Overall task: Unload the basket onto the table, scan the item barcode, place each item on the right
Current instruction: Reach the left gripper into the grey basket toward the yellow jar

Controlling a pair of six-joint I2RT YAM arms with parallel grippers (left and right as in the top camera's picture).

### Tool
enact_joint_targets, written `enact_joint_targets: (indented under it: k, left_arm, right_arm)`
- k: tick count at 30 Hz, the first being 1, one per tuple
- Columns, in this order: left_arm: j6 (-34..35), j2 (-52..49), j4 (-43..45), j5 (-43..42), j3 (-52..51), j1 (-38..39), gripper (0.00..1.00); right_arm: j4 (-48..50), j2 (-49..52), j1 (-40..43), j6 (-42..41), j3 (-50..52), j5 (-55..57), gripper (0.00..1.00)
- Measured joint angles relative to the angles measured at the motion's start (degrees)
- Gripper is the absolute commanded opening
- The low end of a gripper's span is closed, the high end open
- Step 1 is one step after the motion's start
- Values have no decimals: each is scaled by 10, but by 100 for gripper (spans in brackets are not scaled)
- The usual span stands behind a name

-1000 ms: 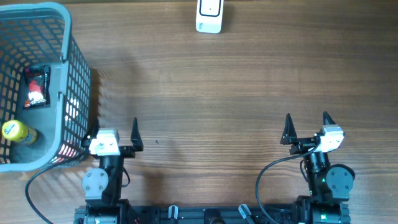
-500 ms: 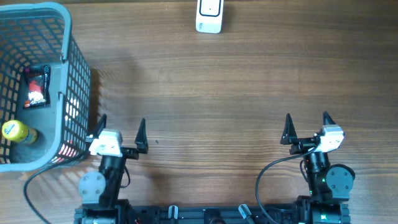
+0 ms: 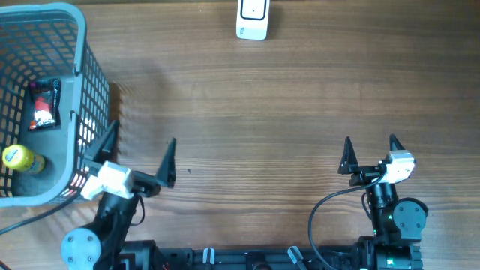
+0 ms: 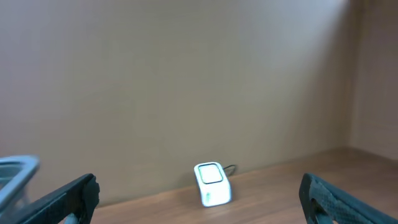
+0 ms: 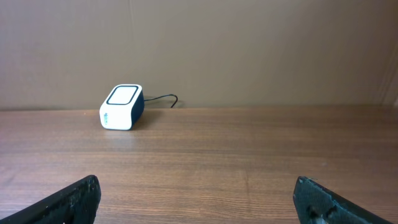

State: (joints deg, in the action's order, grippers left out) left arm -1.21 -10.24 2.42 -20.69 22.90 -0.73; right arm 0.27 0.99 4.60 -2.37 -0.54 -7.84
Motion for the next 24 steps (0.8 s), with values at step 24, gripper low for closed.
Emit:
enact_joint_targets:
  k: [24]
  left_arm:
    - [103, -590, -555, 200, 832, 0, 100]
  right_arm:
    - [0, 0, 0, 0, 2, 0, 100]
